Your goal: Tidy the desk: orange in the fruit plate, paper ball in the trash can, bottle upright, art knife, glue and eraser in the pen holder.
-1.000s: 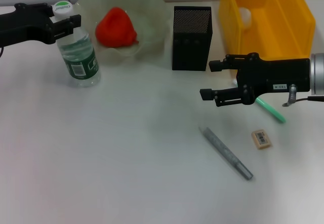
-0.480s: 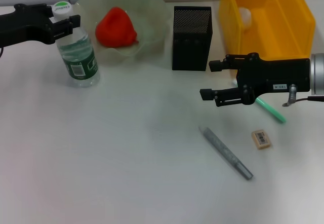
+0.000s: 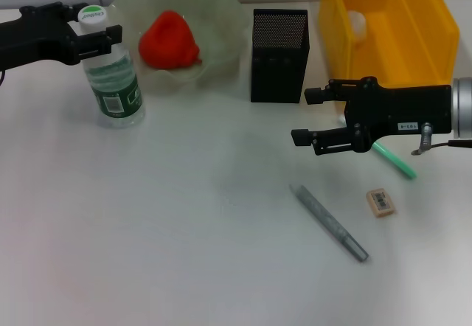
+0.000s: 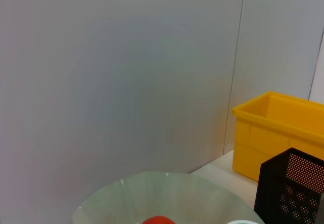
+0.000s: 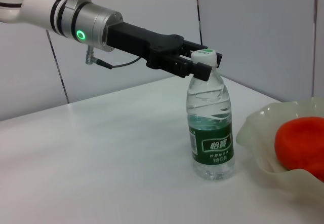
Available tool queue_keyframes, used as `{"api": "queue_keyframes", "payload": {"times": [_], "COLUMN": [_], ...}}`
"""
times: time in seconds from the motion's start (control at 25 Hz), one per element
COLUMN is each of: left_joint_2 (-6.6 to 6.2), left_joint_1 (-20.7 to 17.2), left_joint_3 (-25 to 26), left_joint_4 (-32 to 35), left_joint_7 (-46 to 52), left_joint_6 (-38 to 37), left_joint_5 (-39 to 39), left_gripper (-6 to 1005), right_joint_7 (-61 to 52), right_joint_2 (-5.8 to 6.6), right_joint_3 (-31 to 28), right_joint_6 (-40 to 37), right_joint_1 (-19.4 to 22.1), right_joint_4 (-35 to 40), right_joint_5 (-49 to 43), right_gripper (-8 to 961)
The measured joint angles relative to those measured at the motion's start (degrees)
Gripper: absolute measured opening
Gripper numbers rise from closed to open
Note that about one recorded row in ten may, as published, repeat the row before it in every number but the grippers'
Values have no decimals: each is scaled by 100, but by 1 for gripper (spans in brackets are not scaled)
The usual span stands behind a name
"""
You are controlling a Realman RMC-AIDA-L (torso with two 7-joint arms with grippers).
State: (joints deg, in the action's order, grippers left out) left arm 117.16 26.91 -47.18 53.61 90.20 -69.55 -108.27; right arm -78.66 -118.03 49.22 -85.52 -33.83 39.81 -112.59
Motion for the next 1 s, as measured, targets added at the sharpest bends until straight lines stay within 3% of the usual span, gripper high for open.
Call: {"api": "queue_keyframes", "payload": {"times": [0.32, 0.72, 1.0], "left_joint_2": [0, 1, -72], "left_joint_1": [-3, -10, -67], "left_joint_3": [-2, 4, 77], "left_joint_4": [-4, 8, 47], "left_joint_7": [-7, -11, -37], "left_joint_6": [12, 8, -354], "left_joint_5": [9, 54, 717], "left_gripper": [844, 859, 859], "right_joint_7": [0, 0, 1], "right_joint_2": [0, -6, -9], "right_joint_3": [0, 0, 0], "right_joint_6": [0, 0, 0], "right_joint_1": [0, 0, 8], "right_joint_4": [0, 0, -7], "right_joint_5": [0, 0, 0], "right_gripper": [820, 820, 820]}}
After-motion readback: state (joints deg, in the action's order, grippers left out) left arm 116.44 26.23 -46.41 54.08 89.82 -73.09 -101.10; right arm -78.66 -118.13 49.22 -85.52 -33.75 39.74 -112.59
